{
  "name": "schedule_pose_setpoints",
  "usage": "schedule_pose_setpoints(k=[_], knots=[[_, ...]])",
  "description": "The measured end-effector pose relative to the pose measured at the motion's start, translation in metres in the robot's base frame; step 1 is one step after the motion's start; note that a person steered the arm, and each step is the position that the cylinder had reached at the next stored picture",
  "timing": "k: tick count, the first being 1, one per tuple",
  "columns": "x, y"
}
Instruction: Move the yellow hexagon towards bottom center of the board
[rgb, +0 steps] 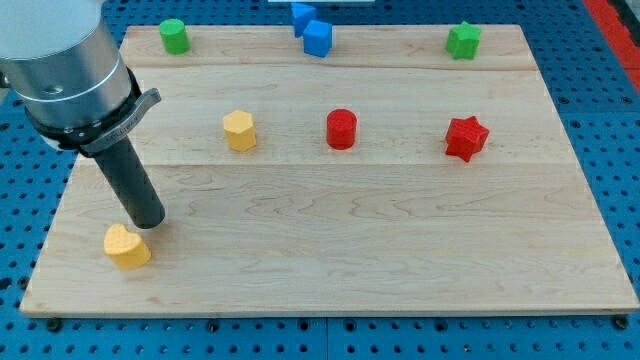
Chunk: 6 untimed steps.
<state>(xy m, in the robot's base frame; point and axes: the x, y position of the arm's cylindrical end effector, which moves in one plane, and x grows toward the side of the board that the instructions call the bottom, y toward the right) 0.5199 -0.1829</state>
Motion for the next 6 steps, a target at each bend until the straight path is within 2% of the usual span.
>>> schedule_pose_setpoints(k=[1,3,5,6], knots=[[-0.022,0.006],[-0.106,0.019],[-0.16,0.065],[-0.117,0.105]])
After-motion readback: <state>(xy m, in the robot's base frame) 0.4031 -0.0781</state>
